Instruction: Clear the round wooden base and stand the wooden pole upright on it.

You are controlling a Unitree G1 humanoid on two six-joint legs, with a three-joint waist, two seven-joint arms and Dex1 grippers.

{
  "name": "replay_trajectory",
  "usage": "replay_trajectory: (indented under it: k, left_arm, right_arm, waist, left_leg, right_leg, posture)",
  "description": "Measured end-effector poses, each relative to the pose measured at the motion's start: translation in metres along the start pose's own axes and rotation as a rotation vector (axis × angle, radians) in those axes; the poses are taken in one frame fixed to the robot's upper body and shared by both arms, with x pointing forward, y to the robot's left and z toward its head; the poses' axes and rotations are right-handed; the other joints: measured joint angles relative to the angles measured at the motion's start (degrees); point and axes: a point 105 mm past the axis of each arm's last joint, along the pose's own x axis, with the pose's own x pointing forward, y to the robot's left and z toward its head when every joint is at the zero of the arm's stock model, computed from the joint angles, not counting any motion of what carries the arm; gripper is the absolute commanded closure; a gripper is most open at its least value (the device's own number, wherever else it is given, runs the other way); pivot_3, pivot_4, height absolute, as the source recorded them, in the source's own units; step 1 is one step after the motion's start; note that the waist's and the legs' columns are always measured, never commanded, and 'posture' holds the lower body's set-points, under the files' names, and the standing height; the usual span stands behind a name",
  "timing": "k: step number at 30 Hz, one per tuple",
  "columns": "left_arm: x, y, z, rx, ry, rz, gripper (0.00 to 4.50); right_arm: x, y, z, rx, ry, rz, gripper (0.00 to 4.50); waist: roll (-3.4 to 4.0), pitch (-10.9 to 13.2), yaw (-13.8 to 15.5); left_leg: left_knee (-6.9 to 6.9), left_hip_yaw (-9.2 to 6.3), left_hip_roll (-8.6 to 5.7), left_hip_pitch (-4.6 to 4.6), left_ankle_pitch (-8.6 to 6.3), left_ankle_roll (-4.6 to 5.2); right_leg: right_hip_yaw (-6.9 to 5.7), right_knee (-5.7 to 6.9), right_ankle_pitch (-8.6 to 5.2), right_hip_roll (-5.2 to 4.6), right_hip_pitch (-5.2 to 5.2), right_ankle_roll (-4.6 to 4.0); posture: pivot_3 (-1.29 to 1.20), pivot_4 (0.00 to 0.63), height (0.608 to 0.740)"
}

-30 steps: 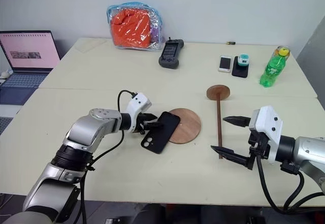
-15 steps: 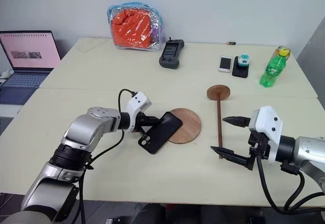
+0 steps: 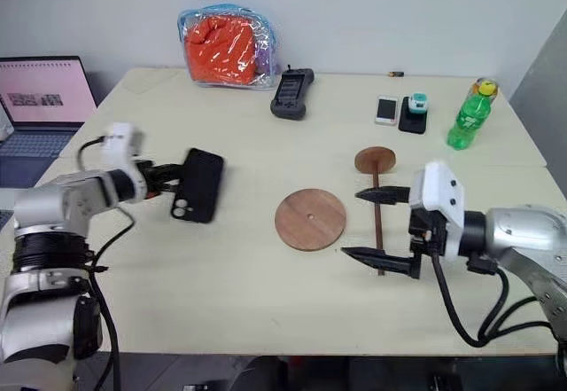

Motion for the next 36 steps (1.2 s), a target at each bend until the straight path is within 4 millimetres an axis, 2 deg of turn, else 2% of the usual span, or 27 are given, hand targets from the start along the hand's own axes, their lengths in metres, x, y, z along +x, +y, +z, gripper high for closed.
replay_trajectory:
  k: [3,7,14,19,23,25,26,27,29,30,32,34,36]
  left_arm:
    - [-0.005,0.035,-0.015,-0.108,-0.004,0.122,4.46]
    - [-0.008,0.056,-0.027,-0.11,-0.002,0.207,4.46]
    - [-0.01,0.057,-0.029,-0.057,0.003,0.196,3.2]
    - [-0.014,0.054,-0.031,0.016,0.01,0.185,2.1]
    - [-0.036,0.065,-0.031,0.148,0.023,0.226,1.31]
    - [-0.048,0.067,-0.018,0.271,-0.01,0.24,0.93]
    - [-0.055,0.06,-0.002,0.368,-0.056,0.215,0.93]
    - [-0.059,0.039,0.015,0.472,-0.112,0.131,0.93]
    - [-0.06,-0.007,0.035,0.632,-0.164,-0.072,0.93]
    - [-0.061,-0.037,0.038,0.733,-0.173,-0.21,0.93]
    - [-0.062,-0.074,0.029,0.871,-0.142,-0.396,0.93]
    - [-0.058,-0.106,0.002,1.001,-0.059,-0.596,0.93]
    - [-0.054,-0.128,-0.017,1.049,-0.018,-0.723,0.93]
  right_arm:
    - [0.012,0.0,0.003,-0.004,-0.019,0.072,0.0]
    - [0.019,-0.002,0.003,-0.003,-0.021,0.112,0.0]
    - [0.019,-0.001,0.002,0.001,-0.02,0.133,0.0]
    - [0.019,0.0,0.001,0.0,-0.02,0.146,0.0]
    - [0.02,0.0,0.001,-0.009,-0.023,0.142,0.0]
    - [0.019,-0.001,0.0,-0.011,-0.021,0.135,0.0]
    - [0.018,-0.001,-0.001,-0.012,-0.021,0.129,0.0]
    - [0.016,-0.002,-0.003,-0.009,-0.014,0.112,0.0]
    - [0.012,-0.008,-0.006,-0.005,0.01,0.062,0.0]
    - [0.01,-0.015,-0.009,-0.007,0.035,0.011,0.0]
    - [0.004,-0.027,-0.017,0.01,0.088,-0.071,0.0]
    - [-0.004,-0.048,-0.03,0.092,0.16,-0.221,0.0]
    - [-0.014,-0.065,-0.043,0.172,0.22,-0.352,0.0]
  waist:
    - [-0.07,0.0,0.3]
    - [-0.23,-0.1,0.8]
    - [-0.24,-0.1,0.3]
    - [-0.24,-0.1,0.1]
    - [-0.24,-0.1,-0.3]
    - [-0.24,-0.1,-0.1]
    - [-0.24,-0.1,0.0]
    - [-0.26,-0.1,0.5]
    - [-0.26,-0.1,1.6]
    - [-0.25,-0.1,2.1]
    - [-0.24,-0.1,2.1]
    - [-0.22,-0.1,1.6]
    - [-0.22,-0.1,1.3]
  left_leg:
    - [0.04,-0.02,-0.04,-0.14,0.01,-0.02]
    - [0.11,-0.02,-0.06,-0.31,0.03,-0.05]
    - [0.11,0.05,-0.02,-0.32,0.03,-0.04]
    - [0.1,0.05,0.03,-0.32,0.02,-0.03]
    - [0.07,0.05,0.11,-0.32,0.02,-0.04]
    - [0.04,-0.01,0.12,-0.32,0.02,-0.04]
    - [0.04,-0.02,0.12,-0.32,0.02,-0.04]
    - [0.08,-0.08,0.06,-0.39,0.02,-0.04]
    - [0.14,-0.08,-0.08,-0.5,0.03,-0.06]
    - [0.16,-0.03,-0.18,-0.49,0.04,-0.06]
    - [0.16,0.15,-0.2,-0.46,0.03,-0.05]
    - [0.15,0.23,-0.12,-0.41,0.03,-0.05]
    - [0.13,0.22,-0.01,-0.43,0.02,-0.04]
  right_leg:
    - [-0.04,0.02,0.0,-0.09,-0.12,0.0]
    - [-0.05,0.11,0.0,-0.15,-0.3,0.01]
    - [0.0,0.31,0.0,-0.13,-0.44,0.0]
    - [0.02,0.33,0.0,-0.12,-0.46,0.0]
    - [0.09,0.34,0.0,-0.1,-0.5,0.0]
    - [0.1,0.34,0.0,-0.1,-0.5,0.0]
    - [0.11,0.33,0.0,-0.1,-0.49,0.0]
    - [0.08,0.3,0.0,-0.17,-0.45,0.0]
    - [0.07,0.26,0.0,-0.22,-0.45,0.0]
    - [0.07,0.25,0.0,-0.22,-0.42,0.0]
    - [0.09,0.25,0.01,-0.2,-0.42,0.01]
    - [0.13,0.29,0.01,-0.1,-0.45,0.0]
    - [0.13,0.32,0.0,-0.05,-0.49,0.0]
  posture:
    - [0.0,0.15,0.74]
    - [0.0,0.15,0.74]
    - [0.0,0.15,0.74]
    - [0.0,0.15,0.74]
    - [0.0,0.15,0.74]
    - [0.0,0.15,0.74]
    - [0.0,0.15,0.74]
    - [0.0,0.15,0.74]
    - [0.0,0.15,0.74]
    - [0.0,0.15,0.74]
    - [0.0,0.15,0.74]
    - [0.0,0.15,0.74]
    - [0.0,0.15,0.74]
